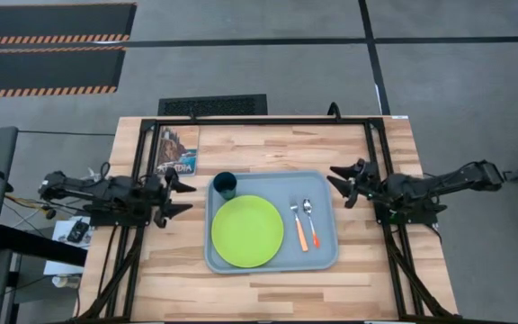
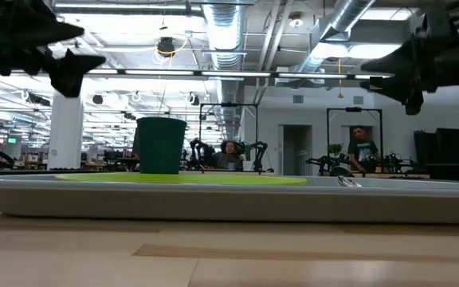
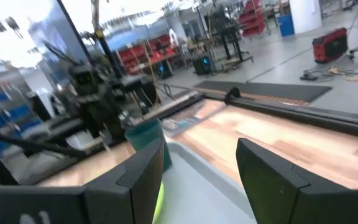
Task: Pick and place plate/cup/fork/spoon on tray
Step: Return to Home Position
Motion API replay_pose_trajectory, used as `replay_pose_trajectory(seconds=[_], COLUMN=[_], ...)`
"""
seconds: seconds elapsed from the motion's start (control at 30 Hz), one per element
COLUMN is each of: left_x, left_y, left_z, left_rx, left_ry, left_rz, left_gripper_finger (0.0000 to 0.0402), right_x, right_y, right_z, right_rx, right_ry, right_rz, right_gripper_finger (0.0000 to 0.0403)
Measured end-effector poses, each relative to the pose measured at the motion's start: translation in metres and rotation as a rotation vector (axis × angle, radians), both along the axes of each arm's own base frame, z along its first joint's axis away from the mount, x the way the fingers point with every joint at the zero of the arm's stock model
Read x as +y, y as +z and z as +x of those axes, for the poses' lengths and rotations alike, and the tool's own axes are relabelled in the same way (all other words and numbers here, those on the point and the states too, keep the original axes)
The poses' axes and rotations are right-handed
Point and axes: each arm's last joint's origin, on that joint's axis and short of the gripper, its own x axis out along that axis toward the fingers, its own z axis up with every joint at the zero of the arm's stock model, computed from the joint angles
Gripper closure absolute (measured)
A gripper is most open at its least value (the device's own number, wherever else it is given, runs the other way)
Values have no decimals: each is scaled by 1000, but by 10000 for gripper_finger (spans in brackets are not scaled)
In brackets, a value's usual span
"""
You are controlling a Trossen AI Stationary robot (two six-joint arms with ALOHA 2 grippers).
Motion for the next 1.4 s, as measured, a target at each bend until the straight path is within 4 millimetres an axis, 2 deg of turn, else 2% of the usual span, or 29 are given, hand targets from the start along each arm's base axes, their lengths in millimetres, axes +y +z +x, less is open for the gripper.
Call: replay_pose_trajectory(seconds=[0.27, 0.43, 0.77, 1.4], left_x=[-2, -3, -3, -3], left_y=[-3, -4, -4, -4], left_z=[-1, -1, -1, -1], left_rx=[21, 25, 35, 34], left_ry=[-76, -94, -99, -97], left_rz=[153, 208, 107, 110], left_gripper_finger=[145, 145, 145, 145], right_x=[0, 0, 0, 0], right_y=[-10, -20, -34, -34], right_z=[3, 3, 1, 1], right_rx=[140, 229, 291, 287], right_ry=[-2, -1, -15, -15], right_rz=[-95, -73, 97, 102], right_gripper_finger=[175, 175, 175, 175])
